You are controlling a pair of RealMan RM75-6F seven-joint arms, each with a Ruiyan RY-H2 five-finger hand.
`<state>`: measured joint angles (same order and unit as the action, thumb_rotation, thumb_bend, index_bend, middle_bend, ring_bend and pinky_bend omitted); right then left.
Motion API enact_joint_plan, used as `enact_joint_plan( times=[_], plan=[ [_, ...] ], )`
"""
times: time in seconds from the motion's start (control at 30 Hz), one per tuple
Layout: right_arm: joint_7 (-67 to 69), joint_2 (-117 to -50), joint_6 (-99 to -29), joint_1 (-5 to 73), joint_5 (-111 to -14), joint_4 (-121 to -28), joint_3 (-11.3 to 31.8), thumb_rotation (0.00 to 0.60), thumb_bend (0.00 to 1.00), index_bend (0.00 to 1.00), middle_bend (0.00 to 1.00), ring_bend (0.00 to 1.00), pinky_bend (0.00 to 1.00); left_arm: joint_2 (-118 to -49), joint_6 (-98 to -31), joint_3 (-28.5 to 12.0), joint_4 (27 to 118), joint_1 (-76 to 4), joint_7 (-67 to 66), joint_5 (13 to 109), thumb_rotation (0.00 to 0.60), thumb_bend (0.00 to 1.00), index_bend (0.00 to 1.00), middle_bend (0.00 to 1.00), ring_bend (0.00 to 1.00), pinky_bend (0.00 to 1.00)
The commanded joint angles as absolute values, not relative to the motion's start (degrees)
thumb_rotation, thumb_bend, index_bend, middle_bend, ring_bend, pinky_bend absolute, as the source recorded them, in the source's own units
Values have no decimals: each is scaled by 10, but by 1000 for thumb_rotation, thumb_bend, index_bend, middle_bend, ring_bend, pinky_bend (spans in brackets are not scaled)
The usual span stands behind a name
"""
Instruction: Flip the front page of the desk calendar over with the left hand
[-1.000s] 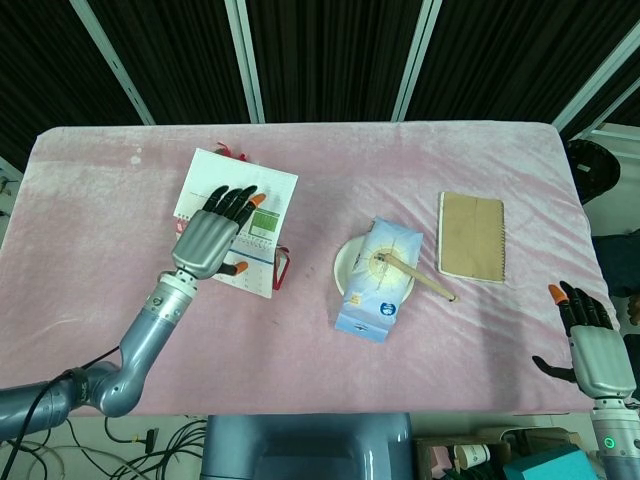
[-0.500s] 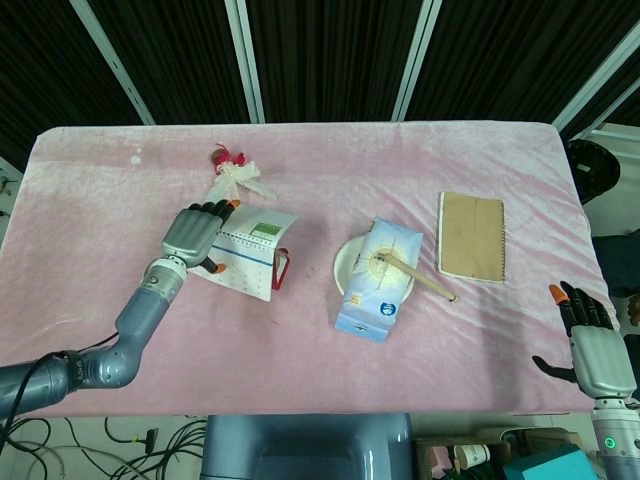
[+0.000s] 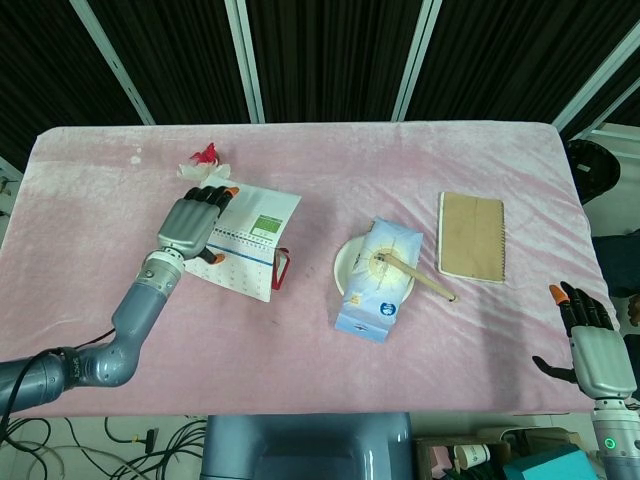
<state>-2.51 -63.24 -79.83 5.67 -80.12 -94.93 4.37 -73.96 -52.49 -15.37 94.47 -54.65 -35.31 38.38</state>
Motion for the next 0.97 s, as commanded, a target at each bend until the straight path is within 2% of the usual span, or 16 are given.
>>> enact_joint_plan(
  times=[0.03,0.33,0.5,0.6,0.77,0.97],
  plan=[
    [-25,-632,-799,57,-802,-949,44,600,84,0,0,0,72,-732,-567,-167,958,-525,-304,468,600,0,0,61,42,99],
    [-27,-633,-801,56,-804,-947,43,600,85,0,0,0,72,-669,-631,-128,1014,-459,-241,625,600,0,0,42,32,68],
    [-30,-634,-804,56,-806,-946,43,600,84,0,0,0,72,-615,-701,-68,1058,-383,-231,706,600,0,0,5,2,3],
    [-33,-636,-806,56,-808,-944,43,600,84,0,0,0,72,-594,-753,-31,1065,-331,-225,745,600,0,0,0,0,0],
    [-37,-639,-810,55,-811,-942,43,600,84,0,0,0,72,-589,-845,20,1044,-235,-203,776,600,0,0,0,0,0],
    [-41,-641,-814,54,-812,-940,43,600,84,0,0,0,73,-621,-928,49,973,-145,-171,792,600,0,0,0,0,0]
  ],
)
